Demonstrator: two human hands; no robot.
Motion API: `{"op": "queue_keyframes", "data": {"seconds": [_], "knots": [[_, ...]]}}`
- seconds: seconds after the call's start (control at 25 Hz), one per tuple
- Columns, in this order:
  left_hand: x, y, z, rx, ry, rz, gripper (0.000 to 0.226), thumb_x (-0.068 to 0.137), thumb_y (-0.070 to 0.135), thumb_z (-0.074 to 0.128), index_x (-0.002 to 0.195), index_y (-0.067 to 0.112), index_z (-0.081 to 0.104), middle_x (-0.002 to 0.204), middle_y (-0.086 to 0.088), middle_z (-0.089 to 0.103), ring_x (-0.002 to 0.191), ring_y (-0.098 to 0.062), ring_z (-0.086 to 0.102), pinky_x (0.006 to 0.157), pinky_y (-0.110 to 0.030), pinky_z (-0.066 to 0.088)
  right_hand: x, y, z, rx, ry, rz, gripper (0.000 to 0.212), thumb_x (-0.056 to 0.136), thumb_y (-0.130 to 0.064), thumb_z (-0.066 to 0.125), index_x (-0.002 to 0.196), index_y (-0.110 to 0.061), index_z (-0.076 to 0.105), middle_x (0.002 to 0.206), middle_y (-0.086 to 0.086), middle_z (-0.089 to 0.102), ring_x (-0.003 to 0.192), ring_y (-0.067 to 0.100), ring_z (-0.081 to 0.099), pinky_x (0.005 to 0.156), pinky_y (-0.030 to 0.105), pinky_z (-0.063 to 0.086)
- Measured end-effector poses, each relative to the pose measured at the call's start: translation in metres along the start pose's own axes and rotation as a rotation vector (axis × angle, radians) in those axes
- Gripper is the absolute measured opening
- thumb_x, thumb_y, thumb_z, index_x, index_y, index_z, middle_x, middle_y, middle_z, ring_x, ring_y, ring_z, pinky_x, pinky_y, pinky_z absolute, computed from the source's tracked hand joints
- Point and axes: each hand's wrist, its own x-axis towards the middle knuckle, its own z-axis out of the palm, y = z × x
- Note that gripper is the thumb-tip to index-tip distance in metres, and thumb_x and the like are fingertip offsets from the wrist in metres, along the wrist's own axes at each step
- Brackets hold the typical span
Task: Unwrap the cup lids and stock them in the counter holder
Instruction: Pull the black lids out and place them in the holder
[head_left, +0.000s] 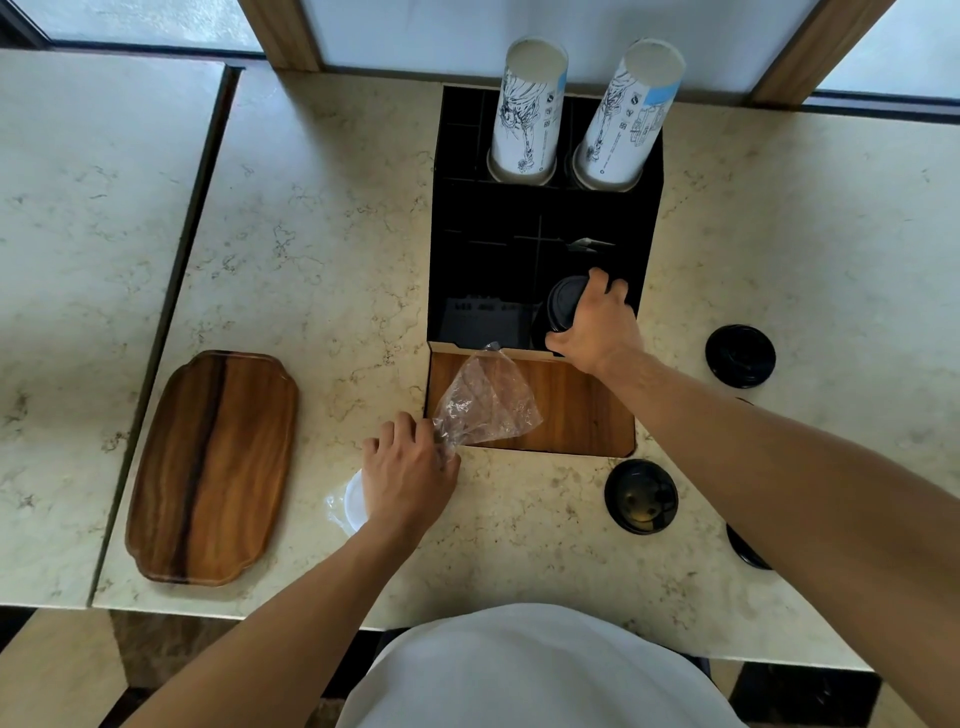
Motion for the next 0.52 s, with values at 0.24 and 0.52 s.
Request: {"op": "queue_keyframes", "data": {"seconds": [0.24, 0.52], "knots": [[0.0005, -0.0003, 0.0005, 0.007, 0.006, 0.000, 0.040, 0.090, 0.048, 0.054, 0.107, 0.012, 0.064, 0.103, -0.007, 0.059, 0.090, -0.028, 0.055, 0.079, -0.042, 0.046, 0.0057, -0.0029, -0.0044, -0.029, -0.072, 0.014, 0.103, 0.080, -0.036, 0.084, 0.156, -0.009, 0.019, 0.155, 0.024, 0.031, 0.131, 0.045, 0.051, 0.099, 0.046, 0.053], [-0.0002, -0.0013, 0.0021, 0.009, 0.015, 0.007, 0.042, 0.089, 0.049, 0.052, 0.105, 0.012, 0.063, 0.102, -0.007, 0.060, 0.089, -0.027, 0.055, 0.077, -0.042, 0.046, 0.0055, -0.0030, -0.0053, -0.011, -0.080, 0.013, 0.106, 0.080, -0.035, 0.084, 0.157, -0.011, 0.016, 0.156, 0.023, 0.029, 0.134, 0.046, 0.048, 0.101, 0.047, 0.051]]}}
